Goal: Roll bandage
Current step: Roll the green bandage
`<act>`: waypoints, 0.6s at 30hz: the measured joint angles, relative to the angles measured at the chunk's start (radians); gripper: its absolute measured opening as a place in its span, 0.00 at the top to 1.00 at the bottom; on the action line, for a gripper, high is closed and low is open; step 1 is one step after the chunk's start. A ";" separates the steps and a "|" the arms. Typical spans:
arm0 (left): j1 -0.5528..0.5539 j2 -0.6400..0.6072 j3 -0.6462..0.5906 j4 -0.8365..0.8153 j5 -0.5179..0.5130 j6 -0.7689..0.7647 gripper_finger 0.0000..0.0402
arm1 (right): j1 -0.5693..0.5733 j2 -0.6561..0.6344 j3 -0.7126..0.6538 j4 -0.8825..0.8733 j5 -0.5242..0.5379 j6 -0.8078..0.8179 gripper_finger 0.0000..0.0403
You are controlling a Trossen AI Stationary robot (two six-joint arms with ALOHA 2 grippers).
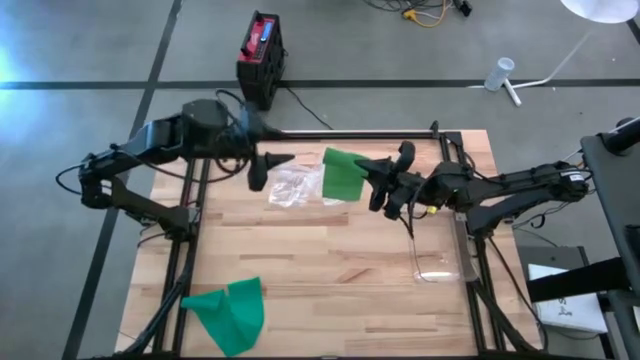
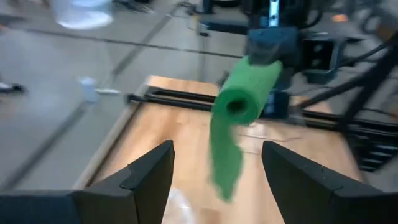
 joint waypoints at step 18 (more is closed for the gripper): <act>0.208 0.168 0.085 -0.062 0.383 -0.158 0.41 | 0.045 0.122 0.030 -0.007 0.084 -0.596 0.92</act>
